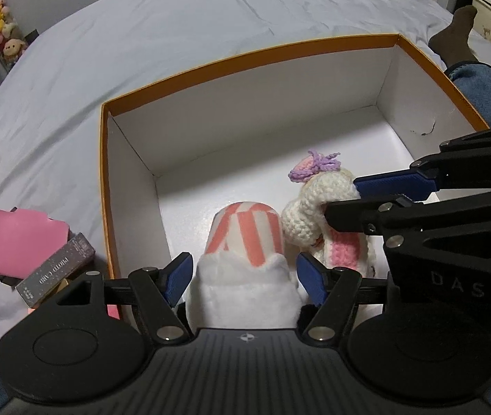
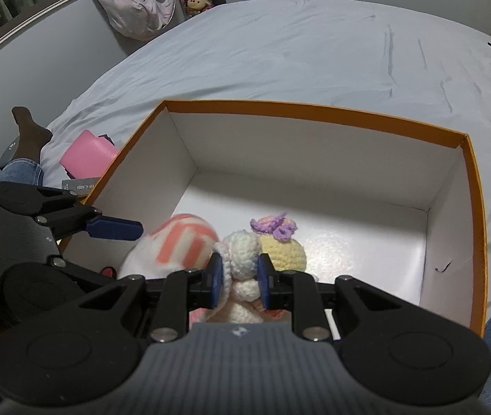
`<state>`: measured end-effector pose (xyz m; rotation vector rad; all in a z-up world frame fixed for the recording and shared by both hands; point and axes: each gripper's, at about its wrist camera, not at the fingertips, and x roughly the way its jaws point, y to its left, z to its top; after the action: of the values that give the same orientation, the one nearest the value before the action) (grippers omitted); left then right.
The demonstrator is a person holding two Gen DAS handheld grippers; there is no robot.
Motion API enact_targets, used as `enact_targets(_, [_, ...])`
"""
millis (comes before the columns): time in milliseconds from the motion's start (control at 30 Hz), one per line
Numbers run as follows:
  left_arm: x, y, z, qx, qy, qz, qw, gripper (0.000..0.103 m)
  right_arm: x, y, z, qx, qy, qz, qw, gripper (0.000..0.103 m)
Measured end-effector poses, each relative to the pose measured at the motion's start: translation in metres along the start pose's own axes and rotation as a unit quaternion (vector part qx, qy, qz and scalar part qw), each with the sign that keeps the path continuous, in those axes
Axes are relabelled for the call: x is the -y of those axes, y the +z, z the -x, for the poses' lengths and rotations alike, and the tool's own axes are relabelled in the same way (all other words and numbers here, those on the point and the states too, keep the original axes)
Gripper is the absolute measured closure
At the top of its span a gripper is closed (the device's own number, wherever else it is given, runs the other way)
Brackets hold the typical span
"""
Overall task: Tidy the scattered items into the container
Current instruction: 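Carry both held plushes over the orange-rimmed white box and lower them inside, then open both tools to release the plushes into the box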
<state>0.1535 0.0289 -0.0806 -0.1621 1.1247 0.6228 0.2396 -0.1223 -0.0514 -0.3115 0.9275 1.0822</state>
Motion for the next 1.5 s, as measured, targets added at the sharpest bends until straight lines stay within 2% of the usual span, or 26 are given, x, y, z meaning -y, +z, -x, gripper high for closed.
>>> enact_targets(267, [-0.013,-0.003,0.011,0.002,-0.007,0.018,0.9998,0.024,0.001,-0.001,0.005,-0.001,-0.001,0.001,1.0,0.079])
enact_targets(500, [-0.022,0.001,0.031,0.024,-0.014,0.028,0.9992,0.023,0.001,0.004,0.009,0.002,0.014,-0.011,1.0,0.079])
enact_targets(700, [-0.041,-0.001,0.049,0.038,-0.048,0.069,0.9958,0.023,-0.002,0.007,0.009,0.003,0.022,-0.011,1.0,0.079])
enact_targets(967, [-0.052,-0.002,0.054,0.045,-0.024,0.096,0.9941,0.023,-0.015,0.002,-0.005,-0.016,-0.011,0.032,0.999,0.078])
enact_targets(1100, [-0.057,-0.005,0.056,0.045,-0.013,0.106,0.9933,0.023,-0.03,-0.001,-0.006,-0.015,-0.042,0.085,0.995,0.07])
enact_targets(1267, [-0.065,-0.01,0.059,0.047,-0.004,0.119,0.9918,0.023,-0.035,-0.002,-0.003,-0.013,-0.057,0.105,0.993,0.065])
enact_targets(1500, [-0.072,-0.016,0.064,0.051,0.007,0.136,0.9894,0.023,-0.043,0.003,0.011,0.013,-0.077,0.13,0.988,0.044])
